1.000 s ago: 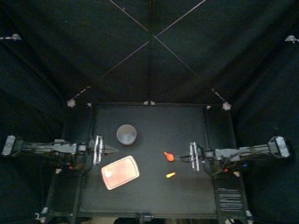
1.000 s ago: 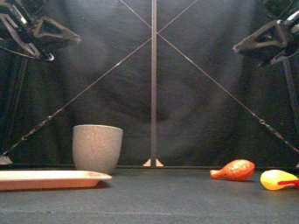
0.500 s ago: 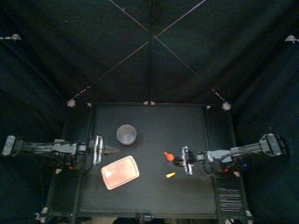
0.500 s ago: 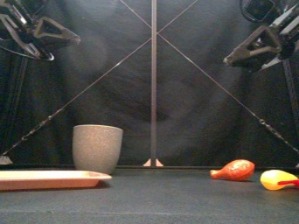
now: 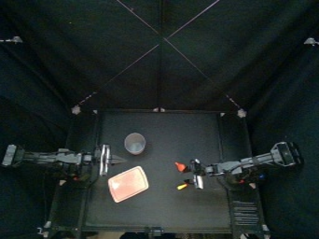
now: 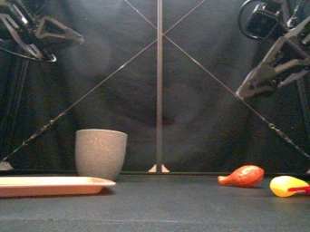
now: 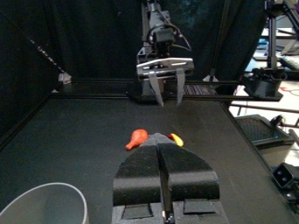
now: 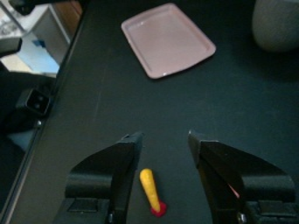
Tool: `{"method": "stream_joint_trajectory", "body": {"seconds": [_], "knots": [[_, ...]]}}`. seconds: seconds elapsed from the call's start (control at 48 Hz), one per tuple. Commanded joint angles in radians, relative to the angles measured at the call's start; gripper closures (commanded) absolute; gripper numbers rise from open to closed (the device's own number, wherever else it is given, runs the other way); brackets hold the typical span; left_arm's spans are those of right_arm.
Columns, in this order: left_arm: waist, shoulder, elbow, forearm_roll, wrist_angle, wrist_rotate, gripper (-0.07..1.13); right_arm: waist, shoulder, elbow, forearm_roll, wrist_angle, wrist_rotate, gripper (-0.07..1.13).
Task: Pick the shrimp then place it in the grey bowl
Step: Pick the shrimp
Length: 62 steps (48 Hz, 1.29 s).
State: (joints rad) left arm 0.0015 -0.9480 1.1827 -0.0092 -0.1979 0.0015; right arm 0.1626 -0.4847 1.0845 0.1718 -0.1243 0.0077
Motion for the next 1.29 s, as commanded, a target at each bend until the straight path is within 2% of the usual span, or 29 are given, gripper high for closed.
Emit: {"method": "stream_joint_trajectory", "body": {"seconds": [0.021, 0.167, 0.417, 0.875, 1.0, 1.167, 1.292], "knots": [[0.003, 0.005, -0.02, 0.002, -0.021, 0.002, 0.92, 0.02, 0.034, -0.037, 0.008, 0.044, 0.0, 0.22], [0.005, 0.005, -0.017, 0.002, -0.026, 0.002, 0.92, 0.031, 0.107, -0.077, 0.035, 0.141, 0.008, 0.22], [0.005, 0.005, -0.012, 0.002, -0.026, 0.002, 0.92, 0.04, 0.276, -0.144, 0.029, 0.276, 0.012, 0.22], [0.005, 0.005, -0.003, -0.003, -0.026, 0.0, 0.92, 0.054, 0.417, -0.204, -0.025, 0.325, 0.012, 0.24], [0.005, 0.005, -0.002, -0.003, -0.026, 0.0, 0.92, 0.054, 0.423, -0.201, -0.025, 0.339, 0.011, 0.3], [0.005, 0.005, 0.003, -0.003, -0.026, 0.0, 0.92, 0.051, 0.437, -0.201, -0.021, 0.35, 0.014, 0.47], [0.005, 0.005, 0.003, -0.002, -0.026, 0.0, 0.92, 0.049, 0.439, -0.209, -0.025, 0.35, 0.014, 0.55]]}}
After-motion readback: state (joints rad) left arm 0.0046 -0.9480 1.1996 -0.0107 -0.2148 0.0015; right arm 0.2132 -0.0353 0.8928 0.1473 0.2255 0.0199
